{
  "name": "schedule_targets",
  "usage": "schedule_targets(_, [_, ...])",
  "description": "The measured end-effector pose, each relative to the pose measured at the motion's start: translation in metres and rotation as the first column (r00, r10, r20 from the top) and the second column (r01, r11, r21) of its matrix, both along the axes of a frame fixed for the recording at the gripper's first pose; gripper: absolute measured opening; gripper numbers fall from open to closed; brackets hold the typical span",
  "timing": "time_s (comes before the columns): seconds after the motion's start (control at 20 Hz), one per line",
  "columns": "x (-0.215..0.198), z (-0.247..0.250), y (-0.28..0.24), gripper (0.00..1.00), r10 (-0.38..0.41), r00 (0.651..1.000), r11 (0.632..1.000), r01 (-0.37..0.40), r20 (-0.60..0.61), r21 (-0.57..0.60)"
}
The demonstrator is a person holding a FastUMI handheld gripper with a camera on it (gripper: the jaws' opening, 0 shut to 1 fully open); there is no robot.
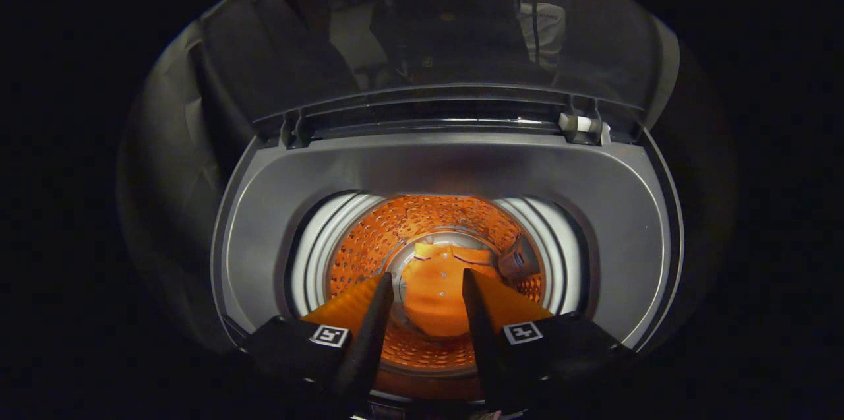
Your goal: Put the clothes into the washing machine and then close the washing machine lid.
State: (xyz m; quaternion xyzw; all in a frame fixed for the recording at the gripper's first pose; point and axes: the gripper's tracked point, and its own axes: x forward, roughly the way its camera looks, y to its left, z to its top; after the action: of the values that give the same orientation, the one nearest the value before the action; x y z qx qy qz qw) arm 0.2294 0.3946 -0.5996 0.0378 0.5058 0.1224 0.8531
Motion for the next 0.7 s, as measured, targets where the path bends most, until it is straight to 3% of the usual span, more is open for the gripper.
schedule_targets(0.4, [-0.012, 0.011, 0.000, 0.73, -0.009, 1.000, 1.000, 0.009, 0.007, 0.018])
schedule_targets(0.7, [-0.013, 0.058, -0.007, 0.73, -0.010, 0.997, 1.000, 0.009, 0.072, 0.027])
